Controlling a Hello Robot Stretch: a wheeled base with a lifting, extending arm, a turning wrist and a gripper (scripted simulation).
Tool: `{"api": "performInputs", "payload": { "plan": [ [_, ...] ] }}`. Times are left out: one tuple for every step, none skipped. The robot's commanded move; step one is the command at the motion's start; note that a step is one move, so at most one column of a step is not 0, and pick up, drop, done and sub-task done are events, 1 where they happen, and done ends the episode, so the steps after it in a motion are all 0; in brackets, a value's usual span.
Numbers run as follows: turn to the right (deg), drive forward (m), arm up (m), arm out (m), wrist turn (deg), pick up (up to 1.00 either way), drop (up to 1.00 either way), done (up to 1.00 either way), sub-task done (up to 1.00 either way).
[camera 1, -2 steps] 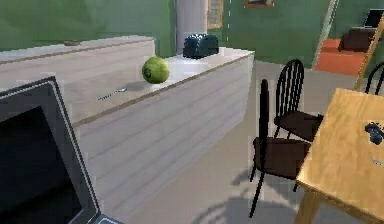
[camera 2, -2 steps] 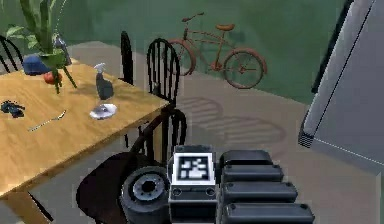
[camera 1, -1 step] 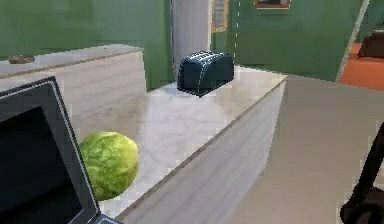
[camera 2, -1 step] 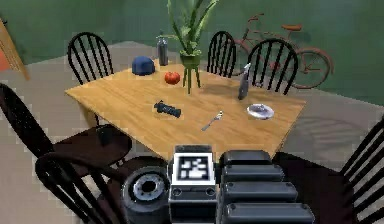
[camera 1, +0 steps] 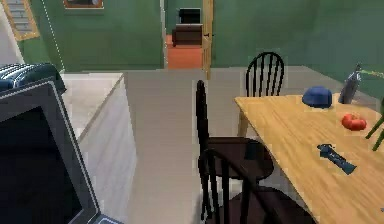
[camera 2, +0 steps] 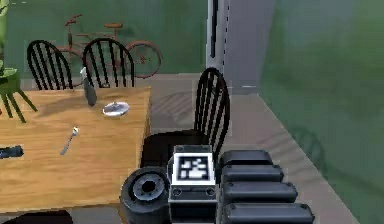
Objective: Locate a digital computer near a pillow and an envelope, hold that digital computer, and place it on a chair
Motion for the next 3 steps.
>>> {"api": "performInputs", "payload": {
  "plan": [
    [45.0,0.0,0.0,0.0,0.0,0.0,0.0,0.0,0.0],
    [21.0,0.0,0.0,0.0,0.0,0.0,0.0,0.0,0.0],
    [-45.0,0.0,0.0,0.0,0.0,0.0,0.0,0.0,0.0]
  ]
}}
